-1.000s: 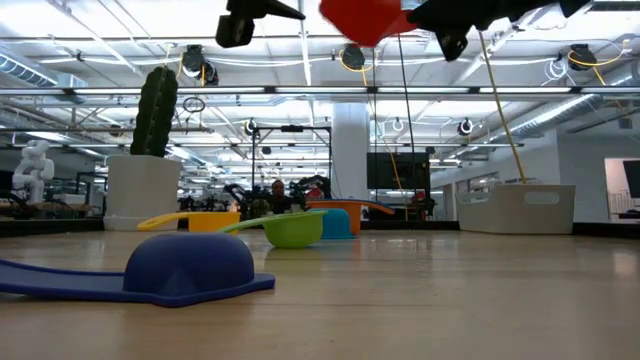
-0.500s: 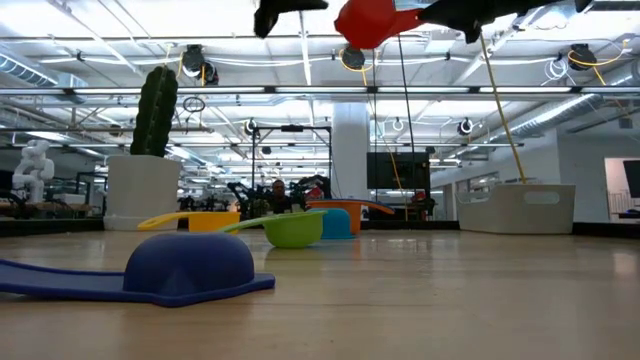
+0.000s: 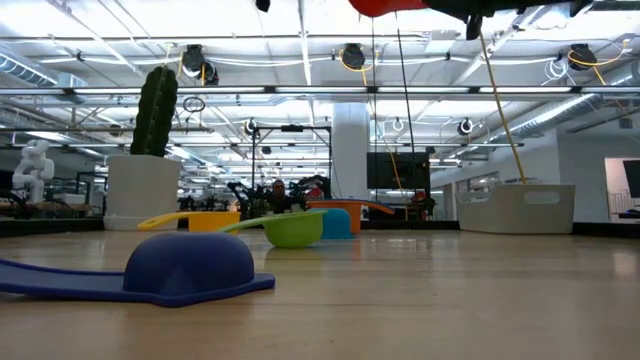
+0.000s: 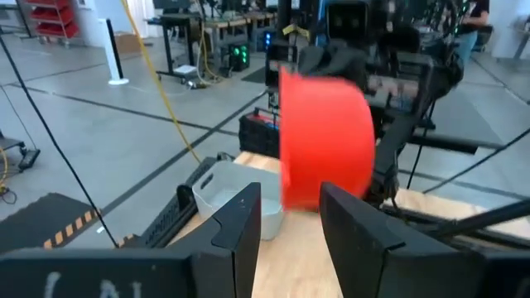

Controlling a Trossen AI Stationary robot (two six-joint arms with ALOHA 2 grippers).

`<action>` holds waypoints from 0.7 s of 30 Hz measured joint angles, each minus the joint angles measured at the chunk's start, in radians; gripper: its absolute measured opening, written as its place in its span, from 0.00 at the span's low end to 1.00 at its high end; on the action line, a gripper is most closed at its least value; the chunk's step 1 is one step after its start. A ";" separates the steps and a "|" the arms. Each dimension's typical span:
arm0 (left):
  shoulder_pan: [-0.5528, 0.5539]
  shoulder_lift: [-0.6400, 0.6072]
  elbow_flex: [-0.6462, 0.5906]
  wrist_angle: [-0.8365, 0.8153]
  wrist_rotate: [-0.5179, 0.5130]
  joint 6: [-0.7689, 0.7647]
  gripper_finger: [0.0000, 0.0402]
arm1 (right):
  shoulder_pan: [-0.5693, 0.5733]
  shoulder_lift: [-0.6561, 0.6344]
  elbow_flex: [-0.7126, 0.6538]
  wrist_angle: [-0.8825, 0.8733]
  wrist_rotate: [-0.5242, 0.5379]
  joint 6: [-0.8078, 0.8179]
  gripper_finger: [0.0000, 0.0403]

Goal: Nest measuring cups in basket
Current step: Stack the red measuring cup on top of the blue measuring cup

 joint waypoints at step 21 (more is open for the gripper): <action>0.008 0.000 0.000 0.005 -0.022 -0.017 0.32 | -0.053 0.070 0.000 0.119 -0.131 0.085 0.00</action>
